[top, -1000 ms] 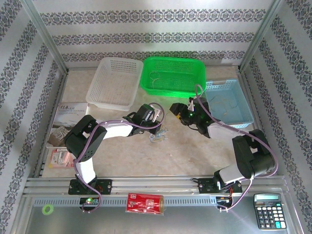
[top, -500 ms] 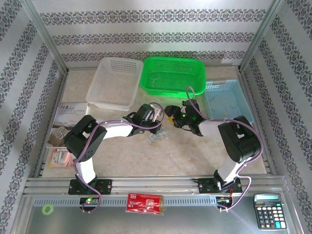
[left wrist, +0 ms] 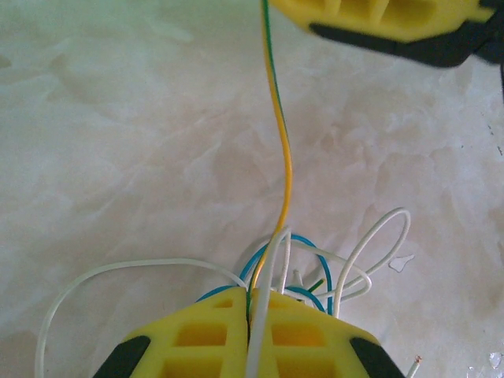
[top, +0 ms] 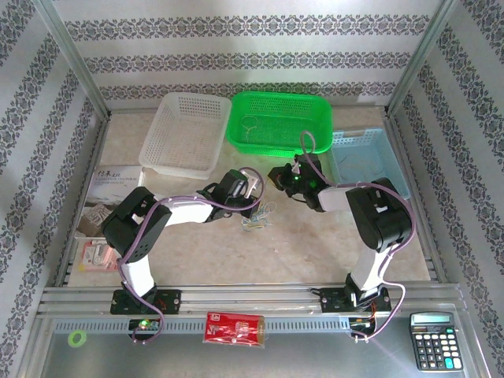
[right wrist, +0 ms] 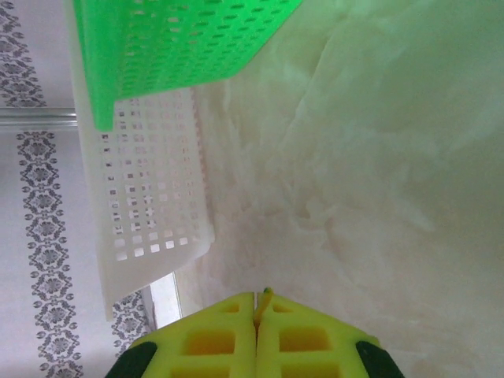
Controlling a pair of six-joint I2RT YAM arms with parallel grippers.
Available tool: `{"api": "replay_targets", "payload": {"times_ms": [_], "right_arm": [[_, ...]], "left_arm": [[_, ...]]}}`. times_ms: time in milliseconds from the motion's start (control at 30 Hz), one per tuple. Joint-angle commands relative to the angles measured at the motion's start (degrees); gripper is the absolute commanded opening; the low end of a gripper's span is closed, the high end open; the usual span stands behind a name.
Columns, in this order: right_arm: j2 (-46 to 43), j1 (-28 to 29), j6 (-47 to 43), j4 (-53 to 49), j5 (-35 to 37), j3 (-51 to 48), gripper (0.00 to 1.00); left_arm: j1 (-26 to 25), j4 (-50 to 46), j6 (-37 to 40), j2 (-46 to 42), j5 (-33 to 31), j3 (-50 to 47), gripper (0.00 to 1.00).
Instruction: Untangle the cables
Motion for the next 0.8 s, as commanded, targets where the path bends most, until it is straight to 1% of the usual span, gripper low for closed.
{"api": "replay_targets", "payload": {"times_ms": [0,33,67,133,233,300,400,533,633,767], "right_arm": [[-4.09,-0.81,-3.14,0.32,-1.62,0.76,0.0],[-4.99,-0.86,-3.94,-0.41,-1.9,0.95,0.0],[-5.95,-0.79,-4.7,-1.07,-2.21,1.22,0.0],[-7.93,-0.61,-6.43,-3.4,-2.65,1.84,0.0],[-10.86,-0.06,-9.57,-7.53,-3.05,3.48,0.0],[-12.64,0.51,-11.95,-10.74,-2.85,4.77,0.0],[-15.17,1.57,-15.57,-15.77,-2.3,7.04,0.0],[-18.09,3.27,-19.98,-21.67,-1.45,9.98,0.0],[-19.73,4.48,-22.57,-25.5,-0.71,12.09,0.0],[-21.31,5.84,-24.39,-28.68,0.18,14.27,0.0]], "left_arm": [[-0.2,3.25,-1.29,-2.53,0.11,-1.39,0.0],[-0.02,3.46,-1.46,-2.99,-0.06,-1.67,0.01],[0.17,3.64,-1.55,-3.38,-0.2,-1.99,0.06],[0.82,4.11,-1.9,-4.74,-0.21,-2.7,0.22],[1.72,4.05,-1.78,-7.52,-0.7,-3.69,0.43],[2.29,3.7,-1.63,-9.64,-1.1,-4.38,0.55],[2.99,3.44,-1.03,-12.71,-1.62,-5.39,0.68],[3.68,3.16,-0.04,-15.9,-1.44,-6.01,0.78],[3.75,3.49,0.91,-17.03,-0.72,-6.08,0.81],[3.77,4.41,1.07,-17.05,0.86,-5.99,0.82]]}}
